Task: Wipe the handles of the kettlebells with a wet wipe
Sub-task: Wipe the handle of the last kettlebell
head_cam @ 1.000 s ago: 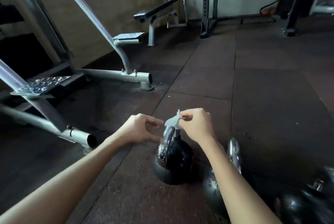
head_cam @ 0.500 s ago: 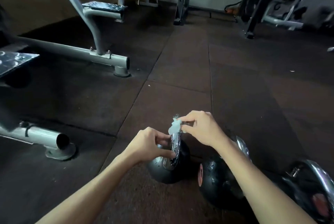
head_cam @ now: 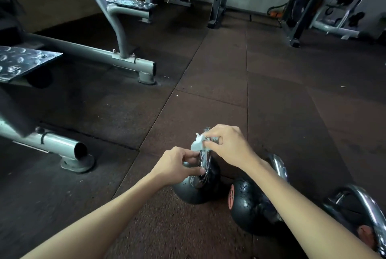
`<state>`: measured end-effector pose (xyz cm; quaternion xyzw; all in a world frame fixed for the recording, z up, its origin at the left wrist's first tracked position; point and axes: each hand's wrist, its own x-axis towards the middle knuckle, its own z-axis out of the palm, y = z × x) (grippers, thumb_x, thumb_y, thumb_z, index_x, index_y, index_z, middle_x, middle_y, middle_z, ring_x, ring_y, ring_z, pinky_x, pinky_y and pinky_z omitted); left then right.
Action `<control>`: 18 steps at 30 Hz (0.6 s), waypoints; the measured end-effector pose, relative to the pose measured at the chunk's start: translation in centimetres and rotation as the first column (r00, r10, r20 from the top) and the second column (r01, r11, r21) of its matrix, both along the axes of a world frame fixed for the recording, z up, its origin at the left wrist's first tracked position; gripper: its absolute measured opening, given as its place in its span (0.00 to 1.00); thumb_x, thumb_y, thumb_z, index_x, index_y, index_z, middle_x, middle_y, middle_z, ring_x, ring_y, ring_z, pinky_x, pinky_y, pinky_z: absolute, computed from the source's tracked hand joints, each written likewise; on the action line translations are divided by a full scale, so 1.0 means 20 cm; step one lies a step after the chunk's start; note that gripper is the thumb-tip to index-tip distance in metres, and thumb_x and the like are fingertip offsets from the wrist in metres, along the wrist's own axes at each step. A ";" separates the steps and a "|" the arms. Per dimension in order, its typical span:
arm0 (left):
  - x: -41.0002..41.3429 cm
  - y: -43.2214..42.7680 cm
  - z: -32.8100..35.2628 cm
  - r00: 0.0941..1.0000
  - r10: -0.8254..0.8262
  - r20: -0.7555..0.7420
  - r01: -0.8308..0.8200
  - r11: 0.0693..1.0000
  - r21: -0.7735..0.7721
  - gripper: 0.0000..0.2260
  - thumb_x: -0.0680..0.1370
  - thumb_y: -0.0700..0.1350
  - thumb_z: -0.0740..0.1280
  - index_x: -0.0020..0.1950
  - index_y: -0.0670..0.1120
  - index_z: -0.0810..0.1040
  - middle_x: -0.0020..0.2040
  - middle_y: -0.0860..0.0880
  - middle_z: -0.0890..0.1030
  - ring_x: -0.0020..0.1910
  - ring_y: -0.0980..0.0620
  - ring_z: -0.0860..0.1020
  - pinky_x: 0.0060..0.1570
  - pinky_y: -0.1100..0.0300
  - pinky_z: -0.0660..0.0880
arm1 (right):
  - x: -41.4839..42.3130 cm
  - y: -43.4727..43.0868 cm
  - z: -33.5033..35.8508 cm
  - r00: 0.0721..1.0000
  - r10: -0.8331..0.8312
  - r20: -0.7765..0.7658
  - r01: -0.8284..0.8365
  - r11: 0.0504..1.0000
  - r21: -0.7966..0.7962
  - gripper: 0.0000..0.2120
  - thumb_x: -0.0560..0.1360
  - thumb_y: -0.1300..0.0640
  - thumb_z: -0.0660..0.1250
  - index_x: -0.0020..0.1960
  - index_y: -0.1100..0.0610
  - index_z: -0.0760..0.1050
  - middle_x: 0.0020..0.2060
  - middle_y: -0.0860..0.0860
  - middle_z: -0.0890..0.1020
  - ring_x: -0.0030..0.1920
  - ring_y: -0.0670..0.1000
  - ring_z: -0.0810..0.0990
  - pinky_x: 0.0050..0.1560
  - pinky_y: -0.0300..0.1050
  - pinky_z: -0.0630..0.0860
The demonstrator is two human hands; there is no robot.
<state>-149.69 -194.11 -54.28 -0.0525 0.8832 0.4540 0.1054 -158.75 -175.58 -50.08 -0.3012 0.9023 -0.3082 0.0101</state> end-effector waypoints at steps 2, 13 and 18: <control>0.00 0.01 0.00 1.000 0.015 -0.006 -0.015 1.000 0.002 0.13 0.72 0.55 0.80 0.55 0.58 0.87 0.48 0.61 0.87 0.51 0.66 0.81 0.54 0.66 0.76 | 0.05 0.02 0.01 0.993 0.120 -0.009 -0.120 0.993 0.023 0.08 0.74 0.58 0.76 0.50 0.48 0.88 0.44 0.47 0.84 0.38 0.36 0.76 0.39 0.27 0.67; -0.02 0.01 0.03 1.000 0.003 -0.015 -0.003 1.000 -0.014 0.12 0.69 0.56 0.81 0.49 0.54 0.86 0.43 0.56 0.87 0.38 0.64 0.78 0.48 0.58 0.76 | 0.12 0.05 -0.06 0.997 -0.077 -0.007 0.075 0.985 -0.153 0.12 0.71 0.54 0.81 0.54 0.50 0.87 0.46 0.42 0.87 0.34 0.31 0.77 0.39 0.24 0.69; -0.05 -0.04 0.09 0.996 -0.078 0.048 0.078 0.997 -0.010 0.17 0.67 0.54 0.83 0.53 0.55 0.85 0.45 0.60 0.87 0.45 0.67 0.82 0.53 0.67 0.77 | 0.08 0.01 -0.05 0.978 -0.193 0.076 0.207 0.940 -0.270 0.12 0.69 0.54 0.82 0.51 0.48 0.87 0.27 0.30 0.77 0.32 0.30 0.77 0.36 0.25 0.68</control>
